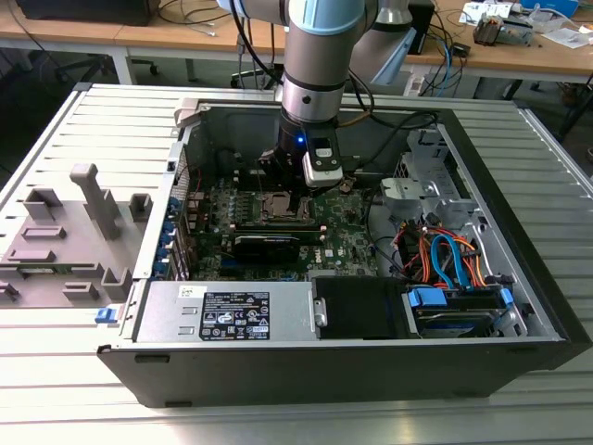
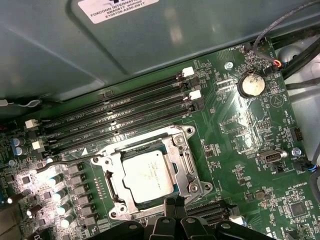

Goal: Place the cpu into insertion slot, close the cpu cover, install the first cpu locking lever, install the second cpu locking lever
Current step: 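Install the first cpu locking lever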

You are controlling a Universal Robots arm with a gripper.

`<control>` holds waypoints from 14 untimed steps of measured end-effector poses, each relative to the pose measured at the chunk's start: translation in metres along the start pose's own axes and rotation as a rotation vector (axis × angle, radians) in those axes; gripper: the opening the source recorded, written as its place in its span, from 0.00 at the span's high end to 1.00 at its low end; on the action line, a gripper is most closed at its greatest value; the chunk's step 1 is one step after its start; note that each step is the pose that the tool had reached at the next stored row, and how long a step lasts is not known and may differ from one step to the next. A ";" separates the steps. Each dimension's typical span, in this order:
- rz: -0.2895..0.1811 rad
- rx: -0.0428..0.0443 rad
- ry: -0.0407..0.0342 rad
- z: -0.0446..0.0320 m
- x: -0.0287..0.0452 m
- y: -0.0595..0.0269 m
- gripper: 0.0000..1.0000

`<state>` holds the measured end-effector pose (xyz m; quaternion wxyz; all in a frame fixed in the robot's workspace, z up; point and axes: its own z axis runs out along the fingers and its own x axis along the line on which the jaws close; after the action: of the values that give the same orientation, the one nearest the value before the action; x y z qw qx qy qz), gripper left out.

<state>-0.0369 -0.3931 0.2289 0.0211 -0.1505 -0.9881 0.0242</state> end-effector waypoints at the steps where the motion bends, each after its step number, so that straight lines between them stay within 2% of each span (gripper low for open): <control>1: -0.002 0.0000 -0.0001 0.0000 0.0000 0.0000 0.89; 14: -0.026 0.0001 -0.0012 0.0000 0.0000 0.0000 0.89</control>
<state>-0.0369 -0.3931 0.2289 0.0208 -0.1378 -0.9900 0.0240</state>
